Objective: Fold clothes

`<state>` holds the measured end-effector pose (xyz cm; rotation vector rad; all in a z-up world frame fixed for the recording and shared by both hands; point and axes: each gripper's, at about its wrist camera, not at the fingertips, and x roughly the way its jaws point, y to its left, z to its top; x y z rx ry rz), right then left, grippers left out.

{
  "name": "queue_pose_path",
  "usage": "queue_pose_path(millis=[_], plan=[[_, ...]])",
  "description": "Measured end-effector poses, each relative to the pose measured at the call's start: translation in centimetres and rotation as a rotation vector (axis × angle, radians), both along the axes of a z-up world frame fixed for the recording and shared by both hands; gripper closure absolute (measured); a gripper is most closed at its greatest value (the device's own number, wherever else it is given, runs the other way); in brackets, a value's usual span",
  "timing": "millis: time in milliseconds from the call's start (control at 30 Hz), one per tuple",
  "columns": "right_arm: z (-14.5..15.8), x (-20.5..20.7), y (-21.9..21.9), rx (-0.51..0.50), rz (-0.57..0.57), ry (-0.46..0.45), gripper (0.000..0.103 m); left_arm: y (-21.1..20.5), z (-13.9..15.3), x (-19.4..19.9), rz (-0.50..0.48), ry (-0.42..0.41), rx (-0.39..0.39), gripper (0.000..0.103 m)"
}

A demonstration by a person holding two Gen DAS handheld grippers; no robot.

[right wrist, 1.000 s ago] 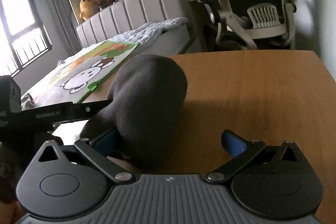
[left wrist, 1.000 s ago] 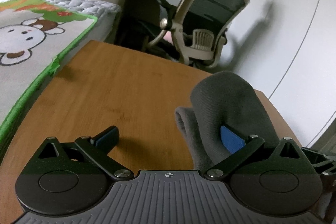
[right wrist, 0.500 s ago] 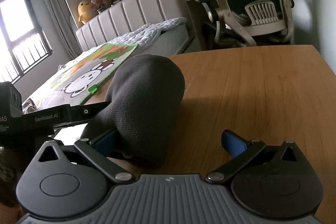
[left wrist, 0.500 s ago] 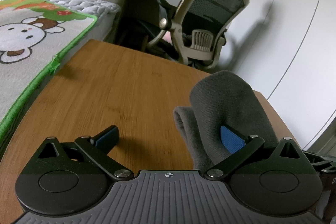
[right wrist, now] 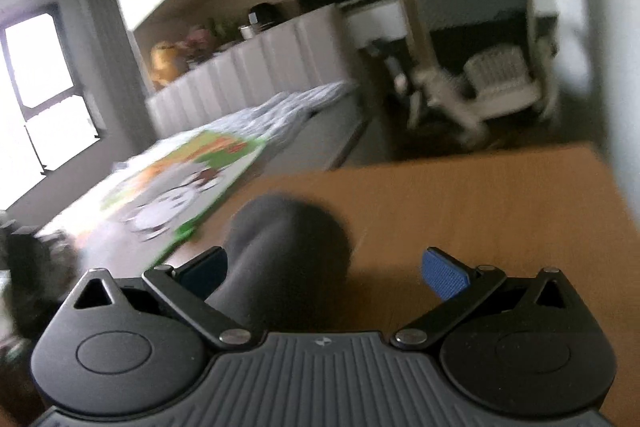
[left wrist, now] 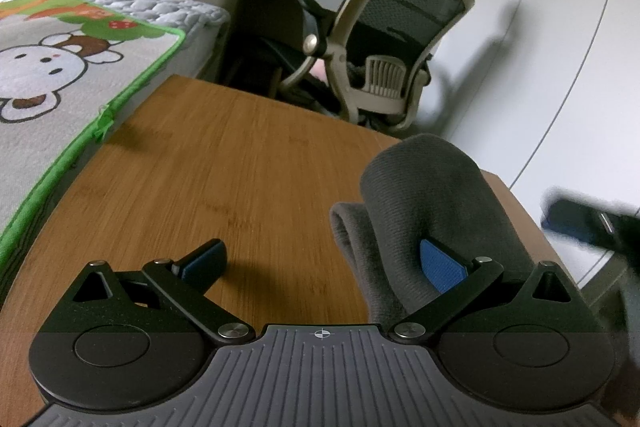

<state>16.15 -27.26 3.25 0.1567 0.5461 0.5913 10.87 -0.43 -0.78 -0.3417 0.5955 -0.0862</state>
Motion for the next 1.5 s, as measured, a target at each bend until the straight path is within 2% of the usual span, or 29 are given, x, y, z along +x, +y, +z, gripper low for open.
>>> queue_pose_path(millis=[200, 300, 500, 667, 867, 1267, 1500], plan=[[-0.5, 4.9, 4.9, -0.161, 0.042, 0.07, 0.0, 0.6, 0.0, -0.1, -0.008, 0.004, 0.009, 0.0], [-1.7, 5.7, 6.8, -0.238, 0.058, 0.045, 0.0, 0.6, 0.0, -0.1, -0.001, 0.004, 0.01, 0.0], [-1.4, 4.0, 6.0, -0.21, 0.017, 0.025, 0.0, 0.7, 0.0, -0.2, 0.0, 0.003, 0.006, 0.0], [-0.7, 0.6, 3.5, -0.12, 0.043, 0.035, 0.0, 0.7, 0.0, -0.1, 0.001, 0.002, 0.006, 0.0], [-3.1, -2.1, 2.3, -0.042, 0.021, -0.004, 0.0, 0.7, -0.1, -0.1, 0.001, 0.002, 0.006, 0.0], [-2.8, -3.6, 3.9, -0.118, -0.048, -0.102, 0.0, 0.7, 0.0, -0.2, 0.007, 0.0, 0.004, 0.0], [-2.8, -3.9, 4.0, -0.131, -0.056, -0.118, 0.0, 0.9, 0.0, -0.3, 0.006, 0.0, 0.004, 0.0]])
